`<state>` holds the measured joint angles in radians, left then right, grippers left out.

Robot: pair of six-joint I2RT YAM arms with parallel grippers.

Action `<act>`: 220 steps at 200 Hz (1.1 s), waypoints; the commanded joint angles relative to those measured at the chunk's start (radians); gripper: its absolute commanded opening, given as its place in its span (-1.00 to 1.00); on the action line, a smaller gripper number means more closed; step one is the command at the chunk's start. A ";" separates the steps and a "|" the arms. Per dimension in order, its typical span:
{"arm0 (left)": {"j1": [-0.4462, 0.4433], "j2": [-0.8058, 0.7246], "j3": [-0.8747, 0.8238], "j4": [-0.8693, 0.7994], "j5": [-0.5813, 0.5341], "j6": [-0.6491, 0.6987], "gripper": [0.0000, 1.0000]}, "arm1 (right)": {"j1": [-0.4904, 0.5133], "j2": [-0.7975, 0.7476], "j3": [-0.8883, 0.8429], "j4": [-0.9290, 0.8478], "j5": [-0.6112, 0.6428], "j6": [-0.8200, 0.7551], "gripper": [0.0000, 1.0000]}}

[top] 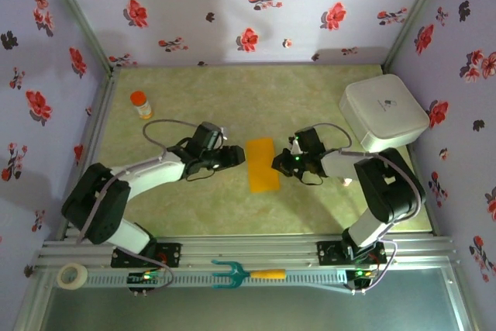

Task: Fold a paper plane with a square sheet of paper (pick it up from the middle)
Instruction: Third fold the triangle at the center of the table.

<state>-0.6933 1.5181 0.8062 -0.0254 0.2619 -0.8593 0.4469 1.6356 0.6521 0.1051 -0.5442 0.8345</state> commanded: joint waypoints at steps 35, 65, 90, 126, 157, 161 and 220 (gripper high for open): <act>-0.008 0.105 0.060 0.024 0.054 -0.058 0.10 | -0.011 0.055 -0.044 0.047 -0.025 0.055 -0.78; -0.011 0.157 0.072 0.045 0.077 -0.083 0.04 | -0.011 0.068 -0.049 0.055 -0.023 0.092 -0.81; -0.012 0.193 0.090 0.047 0.097 -0.089 -0.08 | -0.011 0.068 -0.052 0.064 -0.019 0.101 -0.81; -0.015 0.242 0.108 0.042 0.118 -0.110 -0.11 | -0.011 0.063 -0.052 0.056 -0.008 0.102 -0.81; -0.019 0.267 0.115 0.065 0.140 -0.122 -0.20 | -0.011 0.061 -0.058 0.064 -0.001 0.102 -0.80; -0.018 0.269 0.115 0.065 0.141 -0.123 -0.22 | -0.011 0.062 -0.058 0.064 0.000 0.101 -0.80; -0.020 0.301 0.119 0.084 0.154 -0.139 -0.26 | -0.011 0.062 -0.065 0.080 -0.007 0.113 -0.79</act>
<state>-0.7078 1.7947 0.8974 0.0376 0.3904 -0.9752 0.4381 1.6760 0.6147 0.2131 -0.5804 0.9283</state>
